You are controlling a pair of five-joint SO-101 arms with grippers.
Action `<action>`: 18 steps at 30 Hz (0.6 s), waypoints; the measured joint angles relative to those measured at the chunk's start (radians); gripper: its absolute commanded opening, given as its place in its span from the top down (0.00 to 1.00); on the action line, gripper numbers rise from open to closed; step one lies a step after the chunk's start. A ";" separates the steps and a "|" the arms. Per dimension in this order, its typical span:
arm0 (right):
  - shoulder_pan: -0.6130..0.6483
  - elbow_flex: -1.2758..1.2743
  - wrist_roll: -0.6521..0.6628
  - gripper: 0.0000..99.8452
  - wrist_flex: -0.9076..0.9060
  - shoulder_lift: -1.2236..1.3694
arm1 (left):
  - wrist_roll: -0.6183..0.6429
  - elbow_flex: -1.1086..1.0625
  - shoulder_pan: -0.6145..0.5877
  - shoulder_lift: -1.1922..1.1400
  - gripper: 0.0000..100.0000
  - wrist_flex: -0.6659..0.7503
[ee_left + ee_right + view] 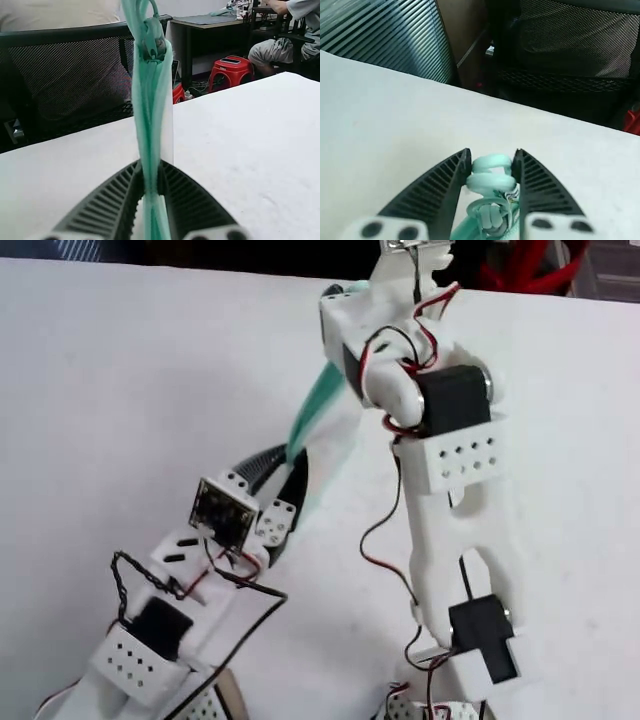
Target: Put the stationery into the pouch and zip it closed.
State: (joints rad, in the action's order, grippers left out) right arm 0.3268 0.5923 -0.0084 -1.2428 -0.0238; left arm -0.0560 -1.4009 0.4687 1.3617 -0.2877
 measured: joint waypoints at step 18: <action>-0.046 -0.002 0.051 0.98 0.181 0.012 | 0.002 0.000 -0.005 0.000 0.98 0.000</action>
State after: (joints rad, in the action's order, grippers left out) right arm 0.2808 0.5907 0.0422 -1.0618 -0.0115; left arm -0.0545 -1.4009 0.4641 1.3617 -0.2877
